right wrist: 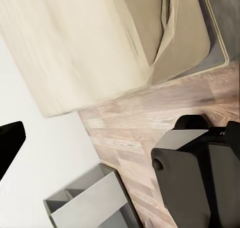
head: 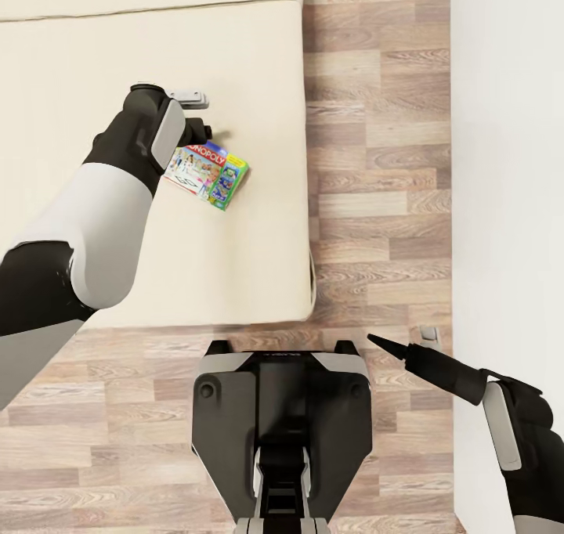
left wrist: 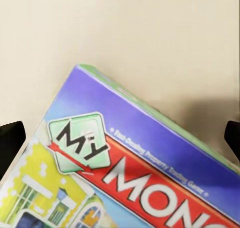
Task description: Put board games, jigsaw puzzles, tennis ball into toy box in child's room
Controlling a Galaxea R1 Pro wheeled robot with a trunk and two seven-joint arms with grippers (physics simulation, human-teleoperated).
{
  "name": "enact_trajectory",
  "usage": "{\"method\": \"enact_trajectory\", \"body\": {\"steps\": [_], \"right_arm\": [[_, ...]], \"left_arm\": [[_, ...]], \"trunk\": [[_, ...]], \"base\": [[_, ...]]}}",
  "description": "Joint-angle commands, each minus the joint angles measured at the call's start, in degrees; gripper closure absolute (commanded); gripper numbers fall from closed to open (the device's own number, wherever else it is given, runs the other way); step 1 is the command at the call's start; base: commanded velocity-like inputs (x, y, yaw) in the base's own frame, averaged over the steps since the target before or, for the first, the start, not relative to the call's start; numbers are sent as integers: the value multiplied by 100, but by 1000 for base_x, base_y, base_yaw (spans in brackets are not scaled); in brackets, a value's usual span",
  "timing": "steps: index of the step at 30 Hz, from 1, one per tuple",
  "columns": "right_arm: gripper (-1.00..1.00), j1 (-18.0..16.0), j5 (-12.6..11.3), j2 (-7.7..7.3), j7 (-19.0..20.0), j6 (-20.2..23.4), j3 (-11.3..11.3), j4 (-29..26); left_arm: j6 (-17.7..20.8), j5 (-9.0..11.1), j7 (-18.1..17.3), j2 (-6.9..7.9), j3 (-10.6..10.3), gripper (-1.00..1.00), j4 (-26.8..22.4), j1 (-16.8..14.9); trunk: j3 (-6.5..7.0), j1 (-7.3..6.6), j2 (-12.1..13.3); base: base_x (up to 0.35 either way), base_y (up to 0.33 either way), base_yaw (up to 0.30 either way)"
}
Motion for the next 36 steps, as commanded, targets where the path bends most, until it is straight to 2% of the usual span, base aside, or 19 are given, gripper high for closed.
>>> {"method": "enact_trajectory", "body": {"steps": [1,27,36], "right_arm": [[-100,-2,-7,-1,13,27,-3,2],[-100,-2,-10,14,13,20,5,1],[-100,-2,-9,12,13,10,3,0]], "left_arm": [[21,1,16,-8,32,-100,-5,-2],[24,1,16,-1,35,-100,-5,-2],[23,1,14,-1,33,-100,-5,-2]], "trunk": [[-6,2,-9],[-6,2,-9],[-6,2,-9]], "base": [[-229,-61,0],[-190,-22,0],[-56,0,0]]}}
